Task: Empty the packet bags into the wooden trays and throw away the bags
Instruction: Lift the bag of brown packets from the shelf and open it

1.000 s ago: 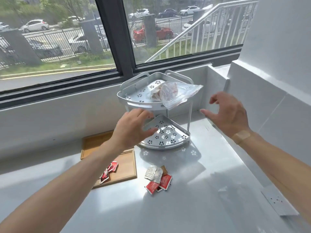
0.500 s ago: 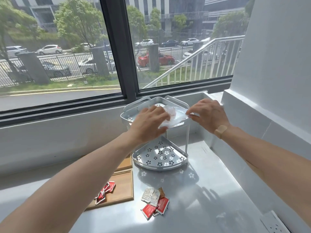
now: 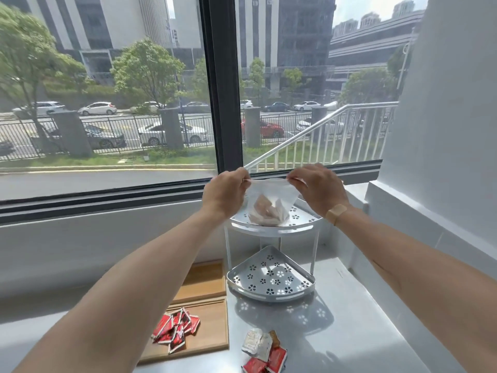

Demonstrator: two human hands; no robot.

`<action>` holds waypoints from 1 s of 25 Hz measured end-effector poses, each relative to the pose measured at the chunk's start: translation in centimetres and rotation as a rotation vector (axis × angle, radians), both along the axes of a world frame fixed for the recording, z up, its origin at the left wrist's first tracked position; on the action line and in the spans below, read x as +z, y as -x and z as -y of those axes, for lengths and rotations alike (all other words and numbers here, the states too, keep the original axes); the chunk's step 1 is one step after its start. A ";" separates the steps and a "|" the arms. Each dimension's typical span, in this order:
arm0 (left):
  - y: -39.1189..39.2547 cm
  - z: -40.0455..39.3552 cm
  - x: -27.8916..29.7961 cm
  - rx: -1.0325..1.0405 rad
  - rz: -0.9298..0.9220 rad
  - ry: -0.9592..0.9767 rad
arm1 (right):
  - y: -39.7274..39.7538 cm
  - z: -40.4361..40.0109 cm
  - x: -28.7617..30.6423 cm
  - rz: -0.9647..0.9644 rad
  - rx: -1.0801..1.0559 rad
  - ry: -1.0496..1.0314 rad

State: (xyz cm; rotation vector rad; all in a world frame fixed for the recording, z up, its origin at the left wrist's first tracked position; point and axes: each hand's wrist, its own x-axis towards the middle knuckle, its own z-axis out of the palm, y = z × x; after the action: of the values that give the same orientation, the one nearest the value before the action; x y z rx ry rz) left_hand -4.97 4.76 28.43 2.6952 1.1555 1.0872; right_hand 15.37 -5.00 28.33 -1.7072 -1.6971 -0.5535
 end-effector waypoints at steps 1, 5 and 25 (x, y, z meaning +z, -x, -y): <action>0.9 -0.2 0.5 0.013 0.026 0.018 | 0.9 -0.2 0.7 0.009 0.017 -0.026; 5.8 -1.1 1.9 0.003 0.163 0.057 | 5.4 -1.2 2.8 0.009 0.100 -0.084; 31.9 9.8 -23.0 0.065 0.502 0.907 | 29.5 6.9 -21.1 -0.601 0.359 0.490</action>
State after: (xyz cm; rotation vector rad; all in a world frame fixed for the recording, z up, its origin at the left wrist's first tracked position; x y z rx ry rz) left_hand -36.90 -5.00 5.47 1.6023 1.2239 0.8596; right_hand -14.15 -11.89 7.27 -1.5925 -1.6885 0.5361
